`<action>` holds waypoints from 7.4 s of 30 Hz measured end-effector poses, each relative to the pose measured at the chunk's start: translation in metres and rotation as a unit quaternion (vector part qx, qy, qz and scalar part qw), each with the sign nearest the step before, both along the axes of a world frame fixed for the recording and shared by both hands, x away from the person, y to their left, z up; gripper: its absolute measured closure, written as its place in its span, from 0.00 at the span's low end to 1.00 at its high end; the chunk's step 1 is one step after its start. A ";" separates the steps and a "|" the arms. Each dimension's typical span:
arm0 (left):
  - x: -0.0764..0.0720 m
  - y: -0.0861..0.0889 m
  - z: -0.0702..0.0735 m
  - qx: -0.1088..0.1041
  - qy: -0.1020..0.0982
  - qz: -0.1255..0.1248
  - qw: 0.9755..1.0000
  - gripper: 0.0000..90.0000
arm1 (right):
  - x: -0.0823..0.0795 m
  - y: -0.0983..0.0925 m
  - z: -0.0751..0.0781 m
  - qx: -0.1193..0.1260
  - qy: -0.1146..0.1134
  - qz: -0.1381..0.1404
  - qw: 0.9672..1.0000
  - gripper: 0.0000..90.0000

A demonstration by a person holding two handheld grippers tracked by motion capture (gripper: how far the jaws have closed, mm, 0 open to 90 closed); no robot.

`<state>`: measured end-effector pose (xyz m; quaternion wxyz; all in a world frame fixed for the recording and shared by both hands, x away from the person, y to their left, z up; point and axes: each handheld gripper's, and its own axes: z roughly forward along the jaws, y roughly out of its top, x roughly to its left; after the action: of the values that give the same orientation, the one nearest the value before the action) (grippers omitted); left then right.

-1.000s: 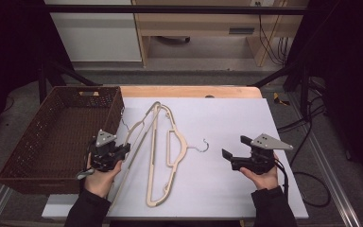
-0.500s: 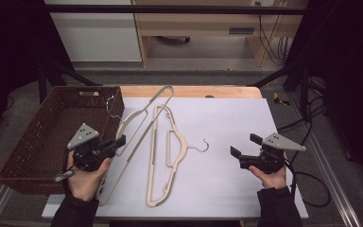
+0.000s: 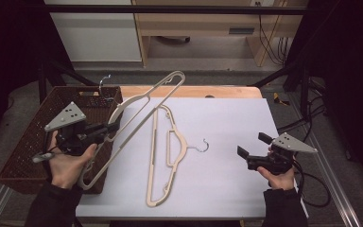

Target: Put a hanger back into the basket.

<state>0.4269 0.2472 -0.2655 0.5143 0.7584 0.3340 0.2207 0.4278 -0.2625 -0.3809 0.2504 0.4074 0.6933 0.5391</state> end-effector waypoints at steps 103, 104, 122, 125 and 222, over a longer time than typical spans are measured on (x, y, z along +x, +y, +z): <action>0.021 0.169 -0.044 0.024 0.022 0.188 0.982 0.59 | 0.002 0.006 -0.002 -0.009 0.008 0.005 1.000 0.03; 0.018 0.164 -0.042 0.017 0.013 0.184 0.983 0.56 | 0.002 0.006 -0.002 -0.009 0.007 0.005 1.000 0.03; -0.008 0.044 -0.059 -0.047 -0.052 0.070 0.995 0.10 | 0.005 0.016 0.000 -0.012 0.002 0.013 1.000 0.04; -0.007 0.028 -0.072 -0.044 -0.039 0.053 0.997 0.10 | 0.007 0.018 -0.001 -0.012 0.001 0.014 1.000 0.05; 0.002 -0.063 -0.148 0.031 0.062 -0.052 0.996 0.11 | 0.101 0.118 -0.073 -0.157 0.146 0.153 0.965 0.99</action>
<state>0.4286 0.1845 -0.4138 0.4798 0.8024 0.3183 0.1570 0.5289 -0.1450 -0.4538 0.1217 0.3260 0.8526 0.3898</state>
